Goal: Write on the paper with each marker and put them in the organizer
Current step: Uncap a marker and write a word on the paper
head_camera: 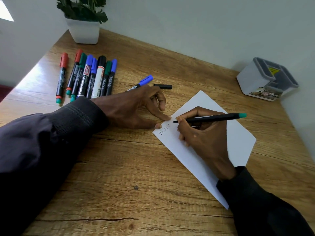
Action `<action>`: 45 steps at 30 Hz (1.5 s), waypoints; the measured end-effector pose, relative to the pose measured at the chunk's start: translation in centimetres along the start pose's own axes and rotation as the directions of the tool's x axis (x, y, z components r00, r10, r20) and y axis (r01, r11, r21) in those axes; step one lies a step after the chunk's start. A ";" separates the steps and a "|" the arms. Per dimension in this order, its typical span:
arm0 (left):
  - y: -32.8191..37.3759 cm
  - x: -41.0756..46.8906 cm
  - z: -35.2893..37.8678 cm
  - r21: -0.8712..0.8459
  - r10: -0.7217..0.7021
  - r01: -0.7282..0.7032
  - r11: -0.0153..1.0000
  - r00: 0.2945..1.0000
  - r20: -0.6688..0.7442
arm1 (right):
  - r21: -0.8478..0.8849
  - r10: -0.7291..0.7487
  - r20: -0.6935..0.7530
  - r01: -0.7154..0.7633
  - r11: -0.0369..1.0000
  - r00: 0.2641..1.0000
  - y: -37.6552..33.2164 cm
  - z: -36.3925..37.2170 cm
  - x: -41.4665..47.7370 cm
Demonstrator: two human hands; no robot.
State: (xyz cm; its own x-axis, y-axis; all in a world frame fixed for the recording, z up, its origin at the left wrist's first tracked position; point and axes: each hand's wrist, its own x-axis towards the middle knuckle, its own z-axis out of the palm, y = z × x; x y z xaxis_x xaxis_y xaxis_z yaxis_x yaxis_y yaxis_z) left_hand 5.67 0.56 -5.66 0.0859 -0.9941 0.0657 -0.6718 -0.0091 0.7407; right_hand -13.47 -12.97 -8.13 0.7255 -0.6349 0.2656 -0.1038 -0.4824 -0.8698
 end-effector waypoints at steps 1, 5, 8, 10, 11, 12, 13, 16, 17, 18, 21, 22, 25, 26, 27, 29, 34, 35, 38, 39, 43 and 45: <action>-0.1 0.0 0.0 0.012 0.010 -0.010 1.000 1.000 0.001 | 0.033 0.007 -0.003 -0.007 0.999 1.000 -0.1 -0.1 0.1; -0.4 0.1 0.0 0.035 0.017 -0.017 0.999 1.000 0.007 | 0.247 0.074 0.020 -0.077 0.966 0.997 -0.6 -0.7 0.4; -0.4 0.1 0.1 -0.001 -0.008 0.008 1.000 1.000 0.021 | 0.391 0.160 0.030 -0.159 0.907 0.987 -0.8 -1.1 0.8; -0.3 0.1 0.2 -0.027 -0.035 0.035 0.999 0.999 0.009 | 0.445 0.179 0.032 -0.174 0.878 0.983 -1.2 -1.4 1.0; -0.1 0.1 0.1 -0.028 -0.044 0.044 0.999 0.999 0.002 | 0.463 0.173 0.033 -0.168 0.870 0.984 -1.4 -1.6 1.1; 0.1 0.1 0.1 -0.031 -0.052 0.051 0.998 0.999 -0.006 | 0.476 0.160 0.035 -0.157 0.865 0.987 -1.5 -1.8 1.2; 0.2 0.0 0.0 -0.034 -0.052 0.051 0.998 0.999 -0.018 | 0.489 0.146 0.033 -0.143 0.860 0.989 -1.7 -2.0 1.3; 0.5 0.0 -0.6 0.002 -0.004 0.005 1.000 0.991 -0.136 | 0.545 0.134 0.045 -0.137 0.827 0.990 -2.2 -3.1 1.8; 0.4 0.2 -0.8 0.017 0.000 0.003 1.000 0.978 -0.208 | 0.567 0.132 0.070 -0.148 0.810 0.989 -2.4 -3.6 2.0; 0.4 0.4 -1.0 0.024 -0.006 0.013 1.000 0.959 -0.282 | 0.583 0.127 0.104 -0.164 0.795 0.986 -2.5 -4.1 2.3; 0.0 1.5 -1.6 0.104 -0.015 0.066 0.992 0.901 -0.433 | 0.587 0.123 0.137 -0.181 0.789 0.983 -2.8 -5.1 3.2; 0.1 2.0 -1.6 0.146 -0.018 0.095 0.985 0.889 -0.458 | 0.577 0.124 0.107 -0.163 0.801 0.986 -2.7 -5.2 3.4; 0.2 4.0 -1.6 0.288 -0.042 0.201 0.936 0.878 -0.477 | 0.518 0.117 0.023 -0.112 0.848 0.993 -2.4 -5.4 3.5; 0.3 4.5 -1.4 0.335 -0.062 0.239 0.911 0.885 -0.462 | 0.509 0.106 0.021 -0.101 0.855 0.994 -2.3 -5.5 3.5; 0.4 5.0 -1.3 0.379 -0.083 0.272 0.884 0.891 -0.446 | 0.510 0.094 0.023 -0.092 0.855 0.995 -2.3 -5.7 3.4; 0.4 5.7 -1.0 0.419 -0.102 0.299 0.857 0.897 -0.431 | 0.539 0.082 0.036 -0.088 0.838 0.996 -2.2 -6.3 3.0; 0.7 5.7 -0.7 0.371 -0.091 0.282 0.885 0.886 -0.455 | 0.563 0.076 0.061 -0.097 0.821 0.995 -2.1 -7.8 1.8; 0.8 5.4 -0.7 0.335 -0.079 0.262 0.905 0.878 -0.472 | 0.530 0.070 0.029 -0.075 0.844 0.997 -2.0 -7.9 1.5; 1.6 4.3 -0.7 0.162 -0.034 0.140 0.977 0.850 -0.525 | 0.433 0.013 -0.072 0.020 0.901 0.997 -2.1 -8.1 0.6; 1.8 3.9 -0.8 0.111 -0.025 0.098 0.989 0.846 -0.533 | 0.406 -0.012 -0.097 0.051 0.912 0.995 -2.2 -8.1 0.4; 2.9 2.7 -1.0 0.069 0.008 0.037 0.997 0.828 -0.561 | 0.315 -0.097 -0.146 0.139 0.939 0.984 -2.6 -7.9 0.1; 3.3 2.4 -1.0 0.063 0.020 0.019 0.998 0.819 -0.574 | 0.289 -0.107 -0.167 0.152 0.945 0.980 -2.8 -7.5 0.0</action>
State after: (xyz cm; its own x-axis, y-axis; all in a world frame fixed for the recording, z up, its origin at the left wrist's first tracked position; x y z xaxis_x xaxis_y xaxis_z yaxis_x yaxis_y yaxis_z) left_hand 4.35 -1.79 -2.37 0.4789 -0.7521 0.4527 -0.7150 -0.0350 0.6982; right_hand -18.27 -16.18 -2.54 0.6085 -0.6715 0.4229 0.2089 -0.3786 -0.9017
